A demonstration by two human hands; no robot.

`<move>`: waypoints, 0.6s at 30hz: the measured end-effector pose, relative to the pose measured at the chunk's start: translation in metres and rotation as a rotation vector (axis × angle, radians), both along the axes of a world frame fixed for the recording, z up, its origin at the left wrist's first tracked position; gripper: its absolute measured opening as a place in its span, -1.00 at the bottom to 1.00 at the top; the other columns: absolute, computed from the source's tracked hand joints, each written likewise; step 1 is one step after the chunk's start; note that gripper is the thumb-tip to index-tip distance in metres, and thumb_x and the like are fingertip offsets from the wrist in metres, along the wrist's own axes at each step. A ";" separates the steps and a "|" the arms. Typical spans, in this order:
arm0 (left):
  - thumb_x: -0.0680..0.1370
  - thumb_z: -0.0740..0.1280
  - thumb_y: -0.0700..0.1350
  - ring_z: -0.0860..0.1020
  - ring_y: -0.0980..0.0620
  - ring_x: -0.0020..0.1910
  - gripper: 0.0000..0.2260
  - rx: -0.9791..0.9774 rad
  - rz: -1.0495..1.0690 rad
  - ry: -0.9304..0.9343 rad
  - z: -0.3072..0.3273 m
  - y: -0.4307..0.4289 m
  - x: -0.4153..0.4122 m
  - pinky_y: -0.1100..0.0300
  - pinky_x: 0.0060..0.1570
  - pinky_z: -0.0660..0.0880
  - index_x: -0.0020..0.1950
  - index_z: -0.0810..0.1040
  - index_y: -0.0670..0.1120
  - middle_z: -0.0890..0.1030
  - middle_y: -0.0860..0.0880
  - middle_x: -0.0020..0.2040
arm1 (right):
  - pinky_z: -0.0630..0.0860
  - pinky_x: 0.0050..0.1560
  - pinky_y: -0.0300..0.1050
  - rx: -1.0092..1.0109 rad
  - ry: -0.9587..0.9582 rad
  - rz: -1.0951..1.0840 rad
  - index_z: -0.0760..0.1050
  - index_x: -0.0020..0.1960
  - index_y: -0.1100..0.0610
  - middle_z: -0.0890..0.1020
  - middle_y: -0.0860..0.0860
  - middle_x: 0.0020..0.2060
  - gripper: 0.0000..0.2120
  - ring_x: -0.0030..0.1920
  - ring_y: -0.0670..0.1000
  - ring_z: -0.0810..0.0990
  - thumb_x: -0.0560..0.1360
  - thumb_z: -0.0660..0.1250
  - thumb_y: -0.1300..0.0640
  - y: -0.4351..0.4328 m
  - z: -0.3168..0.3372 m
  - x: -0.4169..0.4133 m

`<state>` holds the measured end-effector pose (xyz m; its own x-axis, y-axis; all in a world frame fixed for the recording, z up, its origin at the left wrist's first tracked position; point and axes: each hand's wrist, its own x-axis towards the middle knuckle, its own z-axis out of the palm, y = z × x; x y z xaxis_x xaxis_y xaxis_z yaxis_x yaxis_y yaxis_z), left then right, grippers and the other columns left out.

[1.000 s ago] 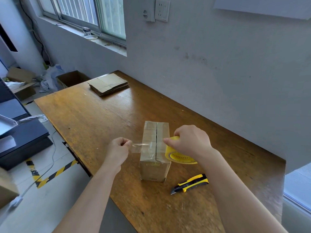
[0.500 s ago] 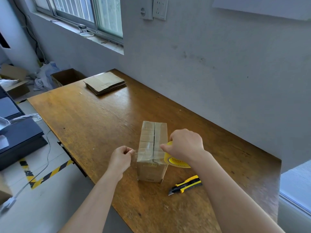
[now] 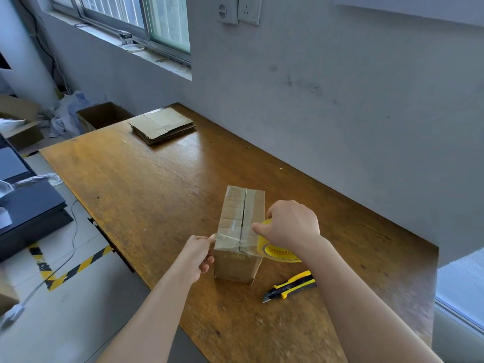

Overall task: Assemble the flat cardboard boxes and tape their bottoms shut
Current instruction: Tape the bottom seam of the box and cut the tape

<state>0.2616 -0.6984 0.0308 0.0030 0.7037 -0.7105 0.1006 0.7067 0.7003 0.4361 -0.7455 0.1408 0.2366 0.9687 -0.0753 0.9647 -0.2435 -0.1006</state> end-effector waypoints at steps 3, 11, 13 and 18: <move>0.53 0.38 -0.32 0.37 0.04 -0.40 -0.86 0.071 0.194 -0.080 0.003 0.001 -0.001 0.22 -0.48 0.33 -0.15 0.48 -0.14 0.55 -0.15 -0.22 | 0.52 -0.37 -0.21 -0.017 0.001 -0.007 0.59 -0.24 0.08 0.61 -0.05 -0.37 -0.58 -0.33 -0.04 0.61 0.47 0.28 -0.27 0.000 0.000 0.000; 0.54 0.41 -0.22 0.56 0.00 -0.34 -0.94 0.412 0.108 0.076 0.004 -0.015 0.005 0.20 -0.45 0.47 -0.04 0.67 -0.12 0.69 -0.11 -0.15 | 0.54 -0.35 -0.19 -0.012 0.009 -0.023 0.61 -0.19 0.08 0.61 -0.06 -0.36 -0.57 -0.34 -0.05 0.60 0.47 0.29 -0.28 -0.001 0.001 0.000; 0.58 0.35 -0.21 0.62 -0.05 -0.26 -0.87 0.449 0.011 0.167 -0.002 -0.017 0.003 0.14 -0.37 0.54 0.04 0.69 -0.09 0.70 -0.07 -0.12 | 0.56 -0.34 -0.18 -0.008 0.009 -0.025 0.62 -0.19 0.09 0.62 -0.06 -0.35 -0.57 -0.33 -0.04 0.61 0.47 0.29 -0.29 -0.002 0.001 0.000; 0.63 0.19 -0.26 0.60 -0.12 0.15 -0.67 0.395 -0.218 0.285 -0.020 -0.026 0.001 -0.03 0.08 0.58 0.33 0.57 -0.03 0.67 -0.07 0.12 | 0.55 -0.33 -0.18 -0.014 0.026 -0.040 0.60 -0.22 0.09 0.62 -0.05 -0.34 -0.58 -0.32 -0.03 0.62 0.46 0.31 -0.28 -0.004 0.001 0.001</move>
